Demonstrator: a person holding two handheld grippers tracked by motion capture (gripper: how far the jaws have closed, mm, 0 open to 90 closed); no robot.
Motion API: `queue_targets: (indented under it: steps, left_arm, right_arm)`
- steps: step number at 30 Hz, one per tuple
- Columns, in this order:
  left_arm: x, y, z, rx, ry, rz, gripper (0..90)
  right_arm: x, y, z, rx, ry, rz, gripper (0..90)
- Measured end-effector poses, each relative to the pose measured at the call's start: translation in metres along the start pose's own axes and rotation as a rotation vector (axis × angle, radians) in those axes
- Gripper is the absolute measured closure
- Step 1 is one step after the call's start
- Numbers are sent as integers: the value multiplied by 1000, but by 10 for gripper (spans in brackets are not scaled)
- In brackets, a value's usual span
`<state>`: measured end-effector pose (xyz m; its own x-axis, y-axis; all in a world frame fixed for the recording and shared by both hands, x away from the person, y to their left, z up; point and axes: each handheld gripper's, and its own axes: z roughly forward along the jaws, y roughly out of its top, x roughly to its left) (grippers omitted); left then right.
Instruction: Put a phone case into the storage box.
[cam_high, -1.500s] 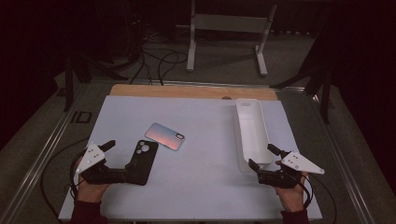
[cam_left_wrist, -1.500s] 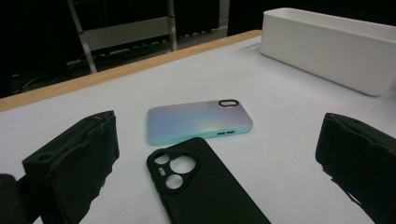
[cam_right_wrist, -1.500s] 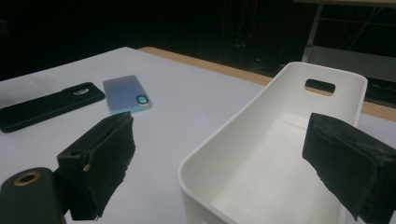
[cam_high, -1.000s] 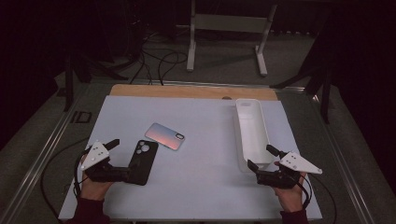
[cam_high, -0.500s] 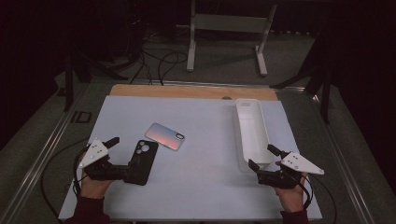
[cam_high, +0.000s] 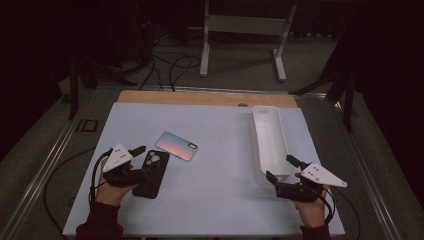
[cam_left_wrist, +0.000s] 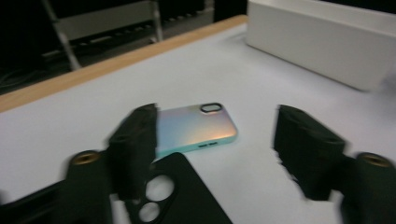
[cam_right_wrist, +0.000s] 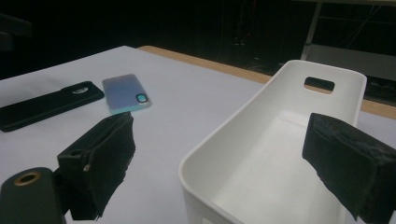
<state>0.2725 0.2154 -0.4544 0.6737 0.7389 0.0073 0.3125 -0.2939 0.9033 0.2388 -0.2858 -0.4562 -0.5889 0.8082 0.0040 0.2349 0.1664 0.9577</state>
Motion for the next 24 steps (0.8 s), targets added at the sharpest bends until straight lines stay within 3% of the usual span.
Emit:
queue_targets:
  steps: [3,14,24]
  left_arm:
    - [-1,0,14,29,-48,20,508]
    - [-5,3,48,93,-127,54,893]
    - [-15,7,84,177,-164,104,900]
  right_arm:
    - [1,0,0,1,-1,-3,88]
    - [1,1,0,2,-3,-9,88]
    - [1,1,-1,-2,-5,-12,88]
